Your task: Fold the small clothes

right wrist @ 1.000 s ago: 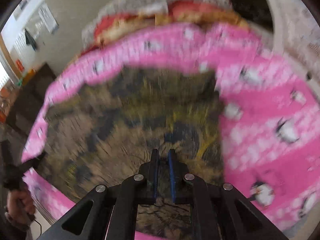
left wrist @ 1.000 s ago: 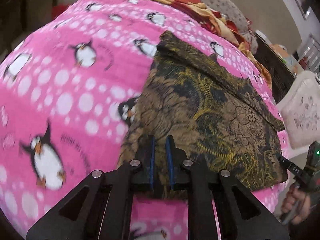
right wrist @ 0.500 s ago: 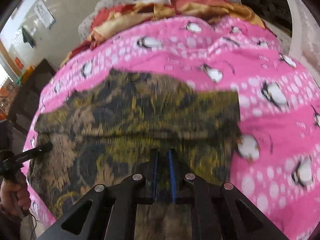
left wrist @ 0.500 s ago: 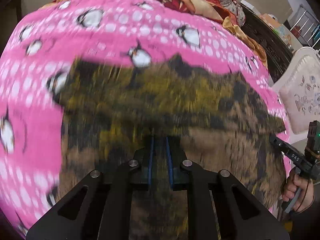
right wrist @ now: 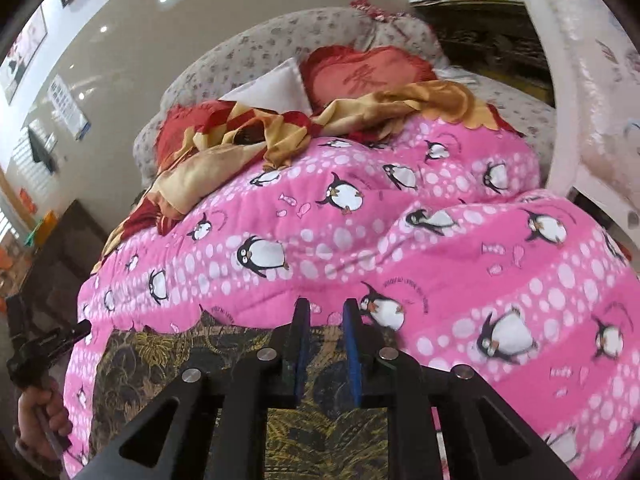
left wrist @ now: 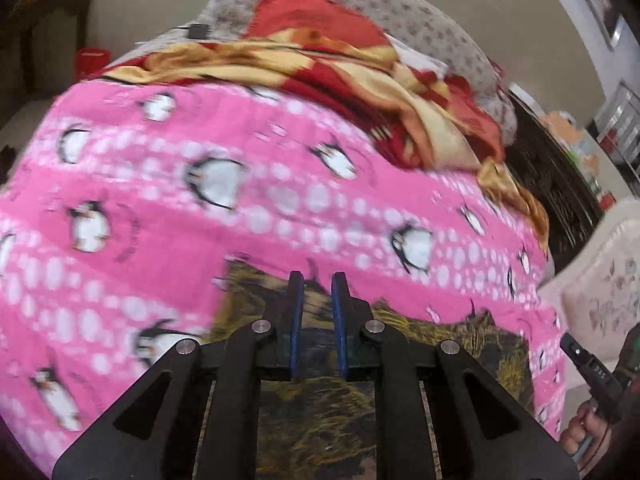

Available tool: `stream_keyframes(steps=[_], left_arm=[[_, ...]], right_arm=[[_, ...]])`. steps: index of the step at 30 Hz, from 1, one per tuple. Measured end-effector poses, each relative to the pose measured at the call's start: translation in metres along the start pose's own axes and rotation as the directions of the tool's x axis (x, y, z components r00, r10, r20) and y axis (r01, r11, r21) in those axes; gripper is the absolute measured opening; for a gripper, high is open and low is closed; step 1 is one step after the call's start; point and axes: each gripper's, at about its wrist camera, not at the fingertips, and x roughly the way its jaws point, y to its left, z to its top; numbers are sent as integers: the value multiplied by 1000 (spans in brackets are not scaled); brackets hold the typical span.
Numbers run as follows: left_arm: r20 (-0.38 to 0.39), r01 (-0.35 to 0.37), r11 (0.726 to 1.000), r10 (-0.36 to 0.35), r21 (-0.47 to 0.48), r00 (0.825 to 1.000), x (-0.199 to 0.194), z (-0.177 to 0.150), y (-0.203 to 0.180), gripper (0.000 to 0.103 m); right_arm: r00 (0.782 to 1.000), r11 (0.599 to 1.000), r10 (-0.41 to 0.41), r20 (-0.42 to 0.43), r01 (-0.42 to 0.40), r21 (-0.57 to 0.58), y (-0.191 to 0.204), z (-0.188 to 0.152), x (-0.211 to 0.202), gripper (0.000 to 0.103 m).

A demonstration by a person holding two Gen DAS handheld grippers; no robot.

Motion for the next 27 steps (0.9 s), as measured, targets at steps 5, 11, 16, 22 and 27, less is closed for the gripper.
stream_keyframes(steps=[5, 11, 16, 22, 27], left_arm=[[-18, -130, 991, 131, 38, 991, 51, -18, 12, 12], [36, -5, 994, 9, -112, 999, 41, -36, 55, 11], [38, -24, 994, 29, -108, 999, 46, -35, 50, 11], [52, -114, 992, 117, -52, 992, 12, -22, 11, 11], [-4, 68, 989, -68, 129, 998, 17, -41, -76, 12]], right_arm=[[987, 987, -158, -39, 156, -31, 15, -32, 53, 39], [994, 993, -102, -49, 105, 49, -12, -37, 71, 56], [997, 996, -61, -47, 64, 56, -16, -33, 78, 59], [983, 983, -179, 37, 181, -28, 11, -26, 46, 59], [995, 966, -83, 57, 95, -239, 94, -32, 33, 60]])
